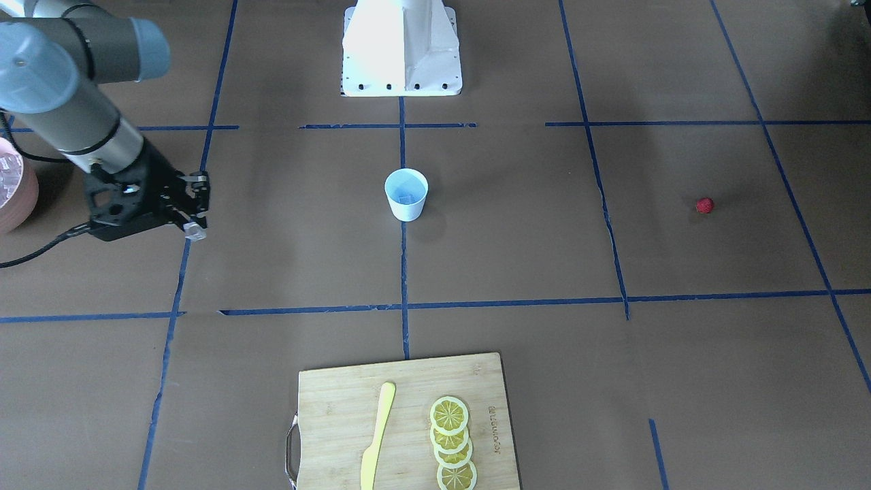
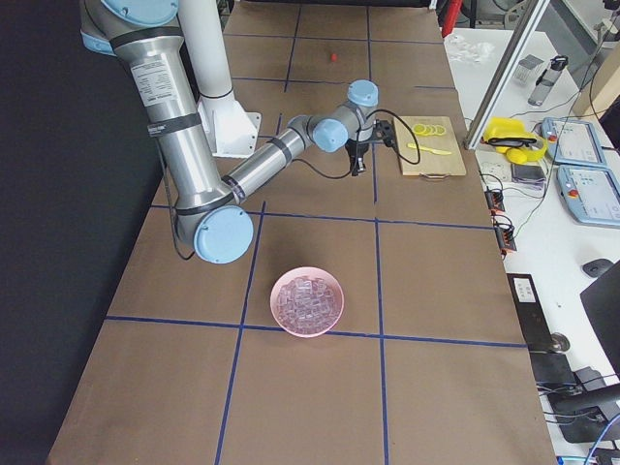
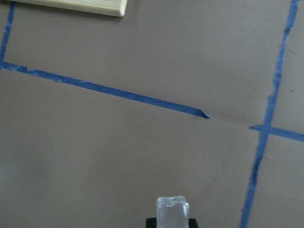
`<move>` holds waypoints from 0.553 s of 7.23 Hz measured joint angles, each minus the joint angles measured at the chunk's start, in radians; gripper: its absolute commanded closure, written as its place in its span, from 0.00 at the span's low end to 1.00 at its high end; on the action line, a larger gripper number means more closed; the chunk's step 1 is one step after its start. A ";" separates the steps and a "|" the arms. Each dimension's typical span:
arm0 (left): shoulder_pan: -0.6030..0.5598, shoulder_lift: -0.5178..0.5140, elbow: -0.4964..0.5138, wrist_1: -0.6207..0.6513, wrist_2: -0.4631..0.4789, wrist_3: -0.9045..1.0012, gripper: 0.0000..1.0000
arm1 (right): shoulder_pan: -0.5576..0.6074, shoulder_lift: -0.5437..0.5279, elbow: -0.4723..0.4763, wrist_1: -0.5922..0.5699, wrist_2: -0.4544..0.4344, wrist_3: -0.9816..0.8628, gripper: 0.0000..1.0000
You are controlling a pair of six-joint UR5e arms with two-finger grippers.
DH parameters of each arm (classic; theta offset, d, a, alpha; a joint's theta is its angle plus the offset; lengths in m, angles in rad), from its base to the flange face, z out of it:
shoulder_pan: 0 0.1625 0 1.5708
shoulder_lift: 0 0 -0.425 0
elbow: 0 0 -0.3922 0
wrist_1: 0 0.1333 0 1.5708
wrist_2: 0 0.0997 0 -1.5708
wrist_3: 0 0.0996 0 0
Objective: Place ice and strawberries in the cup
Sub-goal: 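Carry the ice cube with the right gripper over the cup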
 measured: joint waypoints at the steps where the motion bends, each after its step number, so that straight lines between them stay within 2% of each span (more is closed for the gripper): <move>1: 0.000 0.000 0.000 0.000 0.000 0.000 0.00 | -0.066 0.088 -0.006 -0.053 -0.051 0.100 1.00; 4: 0.000 0.000 0.001 0.000 0.000 0.000 0.00 | -0.258 0.312 -0.087 -0.127 -0.230 0.374 1.00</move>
